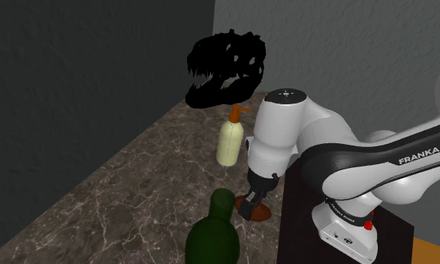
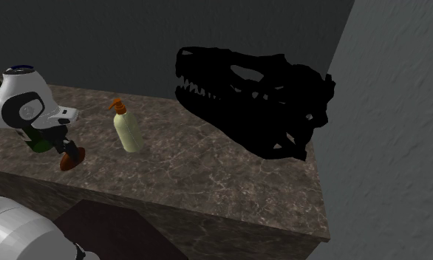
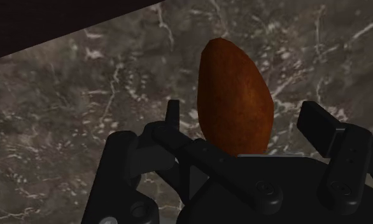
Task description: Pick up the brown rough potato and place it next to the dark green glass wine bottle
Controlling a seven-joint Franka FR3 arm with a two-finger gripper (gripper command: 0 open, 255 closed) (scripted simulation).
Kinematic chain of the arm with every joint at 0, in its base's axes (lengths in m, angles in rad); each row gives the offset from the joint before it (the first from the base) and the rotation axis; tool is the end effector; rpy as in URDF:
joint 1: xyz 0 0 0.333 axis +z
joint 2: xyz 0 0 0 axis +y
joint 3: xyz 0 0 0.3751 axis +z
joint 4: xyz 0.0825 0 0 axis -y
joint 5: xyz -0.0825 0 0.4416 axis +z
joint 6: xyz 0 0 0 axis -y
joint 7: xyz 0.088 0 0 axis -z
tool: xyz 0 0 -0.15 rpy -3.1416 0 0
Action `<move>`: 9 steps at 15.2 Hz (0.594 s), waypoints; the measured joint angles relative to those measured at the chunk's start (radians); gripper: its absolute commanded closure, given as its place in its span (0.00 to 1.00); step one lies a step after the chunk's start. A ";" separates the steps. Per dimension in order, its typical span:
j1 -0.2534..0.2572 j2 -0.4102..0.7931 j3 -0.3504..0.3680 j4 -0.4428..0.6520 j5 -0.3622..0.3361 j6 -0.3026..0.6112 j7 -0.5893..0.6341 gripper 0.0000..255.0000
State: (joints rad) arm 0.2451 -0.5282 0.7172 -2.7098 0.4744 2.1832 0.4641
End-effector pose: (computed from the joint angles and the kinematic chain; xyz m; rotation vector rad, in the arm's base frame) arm 0.2203 0.3180 0.3151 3.1265 0.1874 -0.1083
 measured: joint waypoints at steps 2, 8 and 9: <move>0.002 -0.040 -0.031 0.032 -0.013 -0.071 -0.003 0.00; 0.005 -0.074 -0.056 0.064 -0.025 -0.139 -0.003 0.00; 0.005 -0.074 -0.057 0.064 -0.025 -0.139 -0.003 0.00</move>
State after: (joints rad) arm 0.2506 -0.6025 0.6607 -2.6461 0.4494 2.0438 0.4615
